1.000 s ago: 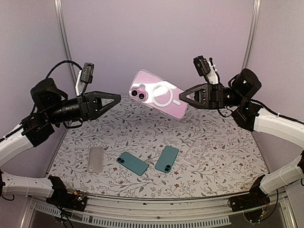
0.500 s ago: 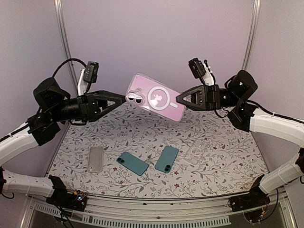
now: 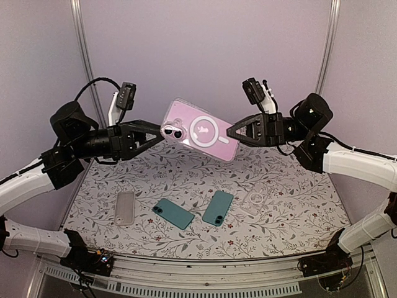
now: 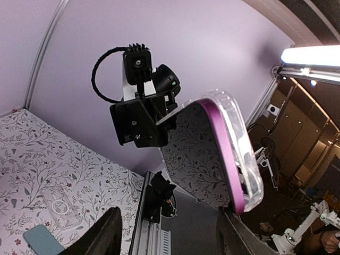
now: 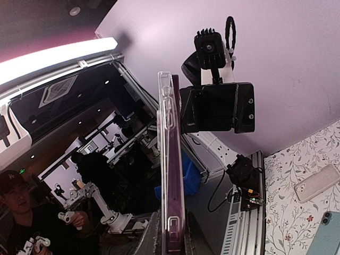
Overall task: Take the phone out of the phone case
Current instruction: Pass from the right arm to the left
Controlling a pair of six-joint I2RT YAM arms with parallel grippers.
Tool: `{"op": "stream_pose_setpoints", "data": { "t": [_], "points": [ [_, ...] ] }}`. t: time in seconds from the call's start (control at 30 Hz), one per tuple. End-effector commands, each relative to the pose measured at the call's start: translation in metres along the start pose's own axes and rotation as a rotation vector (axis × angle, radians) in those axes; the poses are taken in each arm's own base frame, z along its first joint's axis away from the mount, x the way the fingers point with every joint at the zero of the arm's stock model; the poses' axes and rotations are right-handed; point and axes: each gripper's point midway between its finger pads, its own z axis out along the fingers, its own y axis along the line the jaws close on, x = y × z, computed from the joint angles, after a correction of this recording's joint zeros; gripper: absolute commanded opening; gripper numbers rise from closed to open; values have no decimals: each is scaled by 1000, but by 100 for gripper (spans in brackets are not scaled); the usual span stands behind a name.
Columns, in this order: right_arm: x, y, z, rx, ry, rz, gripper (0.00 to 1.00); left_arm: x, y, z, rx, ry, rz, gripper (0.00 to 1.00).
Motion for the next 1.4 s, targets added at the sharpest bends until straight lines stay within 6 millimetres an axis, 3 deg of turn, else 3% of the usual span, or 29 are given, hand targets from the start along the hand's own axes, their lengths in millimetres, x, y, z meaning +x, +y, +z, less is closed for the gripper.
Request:
{"op": "stream_pose_setpoints", "data": {
  "t": [0.0,0.3,0.8,1.37],
  "points": [
    [-11,11,2,-26,-31,-70,0,2,-10,0,34,0,21,63],
    [-10,15,1,-28,-31,-88,0,-5,-12,-8,0,-45,43,63],
    [-13,11,2,-7,-40,-92,0,-2,-16,-6,36,-33,40,64],
    [-13,7,3,-2,-35,-94,0,2,-2,2,-2,-25,15,58]
  ]
}}
